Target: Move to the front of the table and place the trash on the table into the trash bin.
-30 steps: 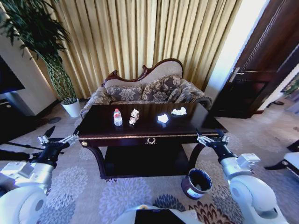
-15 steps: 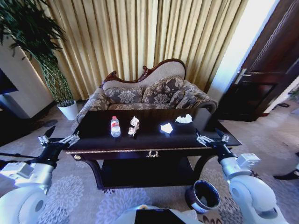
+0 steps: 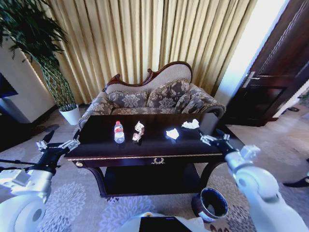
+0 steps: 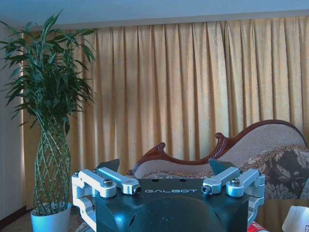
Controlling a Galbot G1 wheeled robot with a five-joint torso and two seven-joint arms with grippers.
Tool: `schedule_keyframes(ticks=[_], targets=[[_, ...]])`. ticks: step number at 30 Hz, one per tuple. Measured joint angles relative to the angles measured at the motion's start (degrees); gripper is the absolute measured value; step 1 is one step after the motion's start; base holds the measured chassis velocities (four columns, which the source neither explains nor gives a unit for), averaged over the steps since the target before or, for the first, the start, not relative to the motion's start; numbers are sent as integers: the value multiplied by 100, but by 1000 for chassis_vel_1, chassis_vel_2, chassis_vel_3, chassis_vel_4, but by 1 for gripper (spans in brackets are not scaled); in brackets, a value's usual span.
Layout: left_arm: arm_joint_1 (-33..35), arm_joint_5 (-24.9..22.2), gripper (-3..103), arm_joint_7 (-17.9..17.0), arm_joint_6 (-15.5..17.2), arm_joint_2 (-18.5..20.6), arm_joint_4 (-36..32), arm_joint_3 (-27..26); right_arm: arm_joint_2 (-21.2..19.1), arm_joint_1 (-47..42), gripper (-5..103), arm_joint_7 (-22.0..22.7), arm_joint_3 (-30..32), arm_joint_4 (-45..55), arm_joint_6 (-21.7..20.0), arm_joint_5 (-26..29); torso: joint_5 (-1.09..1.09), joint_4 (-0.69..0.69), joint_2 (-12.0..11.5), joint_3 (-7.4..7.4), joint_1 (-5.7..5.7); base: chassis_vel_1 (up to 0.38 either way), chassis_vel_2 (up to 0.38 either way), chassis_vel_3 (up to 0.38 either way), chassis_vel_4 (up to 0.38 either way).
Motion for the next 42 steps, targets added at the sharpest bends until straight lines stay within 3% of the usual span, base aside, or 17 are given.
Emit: schedule_keyframes(ticks=[9,15,21,28,42], targets=[[170,15,100,-25,11,-99,-116,-5,-442,1583,100,9,-1172,-1361,-313,170,0,0,0,0,-1,0,0,0,0],[250,20,100,-35,17,-112,-117,-94,-307,2757,100,118,-2197,-2271,-321,-56,-1,0,0,0,-1,0,0,0,0],[325,21,100,-37,17,-173,-119,-186,-95,3346,100,219,-2790,-2956,-319,-352,-1,0,0,0,-1,0,0,0,0],[357,23,100,-41,17,-241,-120,-206,-22,3575,100,292,-3021,-3388,-313,-607,-1,-1,1,-1,-2,0,0,0,0],[362,25,100,-68,17,-233,-119,-208,-118,3590,100,304,-2866,-3669,-296,-760,-1,0,1,-1,-2,0,0,0,0]])
